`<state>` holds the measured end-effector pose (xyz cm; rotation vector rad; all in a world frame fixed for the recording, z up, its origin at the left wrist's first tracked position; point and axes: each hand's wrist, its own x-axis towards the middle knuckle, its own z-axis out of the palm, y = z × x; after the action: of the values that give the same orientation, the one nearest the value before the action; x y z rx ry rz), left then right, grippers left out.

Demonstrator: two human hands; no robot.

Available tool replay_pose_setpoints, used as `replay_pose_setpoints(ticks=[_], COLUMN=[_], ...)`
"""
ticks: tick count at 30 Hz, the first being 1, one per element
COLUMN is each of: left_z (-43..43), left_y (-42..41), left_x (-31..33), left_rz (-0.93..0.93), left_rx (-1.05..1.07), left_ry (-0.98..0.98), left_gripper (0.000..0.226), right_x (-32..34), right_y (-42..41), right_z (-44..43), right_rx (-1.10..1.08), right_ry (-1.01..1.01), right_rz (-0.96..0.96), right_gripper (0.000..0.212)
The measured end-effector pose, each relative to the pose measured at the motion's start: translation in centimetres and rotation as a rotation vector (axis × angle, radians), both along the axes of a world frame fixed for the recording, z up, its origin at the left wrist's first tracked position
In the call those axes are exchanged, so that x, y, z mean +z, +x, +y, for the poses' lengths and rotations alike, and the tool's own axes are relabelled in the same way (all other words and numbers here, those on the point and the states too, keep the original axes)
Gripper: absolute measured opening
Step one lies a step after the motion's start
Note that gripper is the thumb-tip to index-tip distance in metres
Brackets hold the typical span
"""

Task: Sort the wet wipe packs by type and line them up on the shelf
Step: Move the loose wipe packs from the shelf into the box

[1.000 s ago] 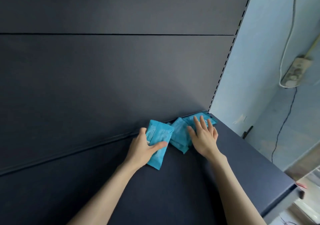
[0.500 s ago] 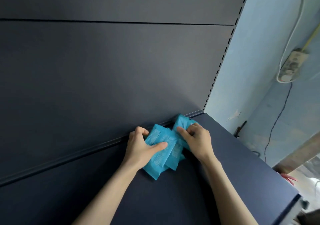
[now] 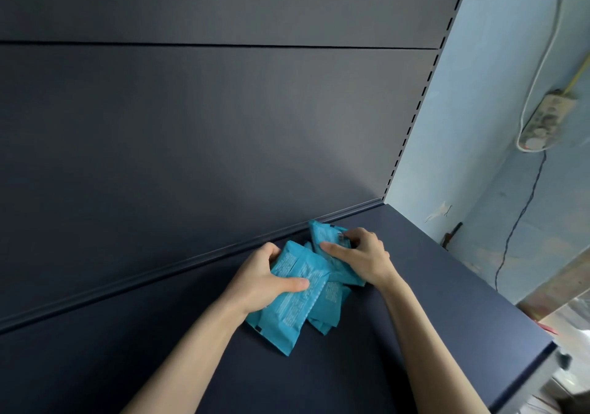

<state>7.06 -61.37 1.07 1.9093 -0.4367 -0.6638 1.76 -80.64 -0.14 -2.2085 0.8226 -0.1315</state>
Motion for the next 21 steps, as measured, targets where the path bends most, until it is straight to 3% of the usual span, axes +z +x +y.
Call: replay_pose_setpoints(ticks=[5, 9, 14, 18, 21], left_z=[1.1, 2.0, 3.4, 4.8, 5.9], left_y=[-1.0, -1.4, -2.6, -4.5, -6.4], left_x=[-0.2, 0.1, 0.3, 0.2, 0.8], left_rz=[0.044, 0.164, 0.302, 0.349, 0.306], left_rx=[0.063, 0.163, 0.26, 0.264, 0.273], left_ry=[-0.177, -0.37, -0.532, -0.578, -0.613], left_gripper=[0.035, 0.036, 0.04, 0.039, 0.039], right_x=[0.7, 0.8, 0.4, 1.4, 2.1], right_y=[-1.9, -3.2, -5.1, -7.1, -8.6], right_z=[1.7, 3.4, 6.0, 7.8, 9.3], right_rx=[0.045, 0.008, -0.132, -0.125, -0.095], right_ry=[0.501, 0.576, 0.691, 0.944, 1.056], right_rz=[-0.279, -0.359, -0.431, -0.503, -0.595], right_gripper=[0.055, 0.036, 0.055, 0.04, 0.041])
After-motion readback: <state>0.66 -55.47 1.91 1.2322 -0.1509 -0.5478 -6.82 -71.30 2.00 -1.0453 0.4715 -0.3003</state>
